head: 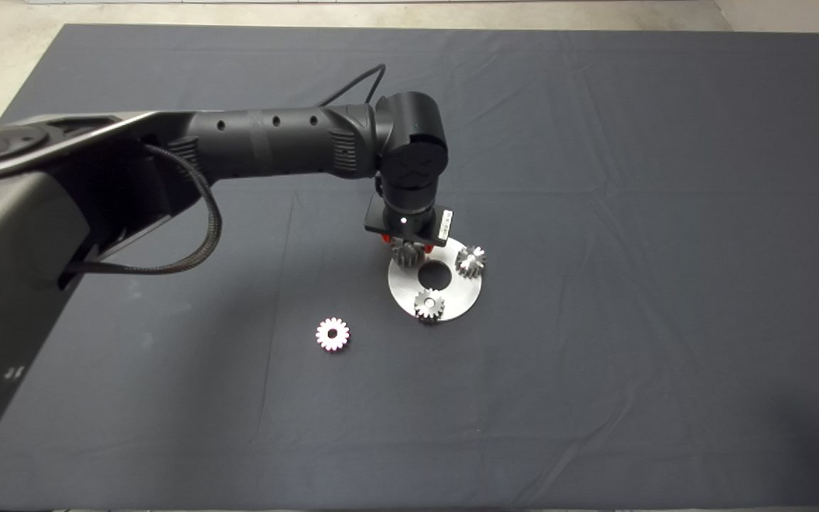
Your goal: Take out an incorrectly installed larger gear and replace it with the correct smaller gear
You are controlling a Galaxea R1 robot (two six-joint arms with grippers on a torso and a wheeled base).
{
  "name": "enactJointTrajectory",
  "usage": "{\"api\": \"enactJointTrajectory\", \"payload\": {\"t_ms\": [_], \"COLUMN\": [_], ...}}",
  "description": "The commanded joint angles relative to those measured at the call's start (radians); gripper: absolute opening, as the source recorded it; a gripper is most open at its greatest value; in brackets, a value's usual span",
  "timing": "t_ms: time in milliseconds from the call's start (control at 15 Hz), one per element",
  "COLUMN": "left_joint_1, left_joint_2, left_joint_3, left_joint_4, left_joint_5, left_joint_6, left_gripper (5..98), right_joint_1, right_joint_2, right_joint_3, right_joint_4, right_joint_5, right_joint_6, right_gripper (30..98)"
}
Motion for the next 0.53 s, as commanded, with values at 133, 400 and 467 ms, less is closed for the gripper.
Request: {"api": "enactJointTrajectory", "payload": {"t_ms": [133, 400, 467], "left_joint_1": [-0.013, -0.013, -0.013], "left_joint_2": [0.001, 0.001, 0.001], "left_joint_3": [-0.003, -0.003, -0.002], "left_joint_4": [0.015, 0.015, 0.015], "left_joint_5": [0.004, 0.006, 0.007], "left_joint_6": [0.011, 0.011, 0.011], "left_gripper": [50.6, 47.7, 46.9], "right_joint_1": [0.006, 0.006, 0.006], "right_joint_2": [0.001, 0.002, 0.002], "right_joint_3": [0.007, 0.007, 0.007], "right_joint_4": [-0.027, -0.027, -0.027], "right_joint_5": [-0.098, -0.098, -0.098], "right_joint_6": [0.007, 0.007, 0.007], "right_gripper": [96.9, 96.9, 96.9]}}
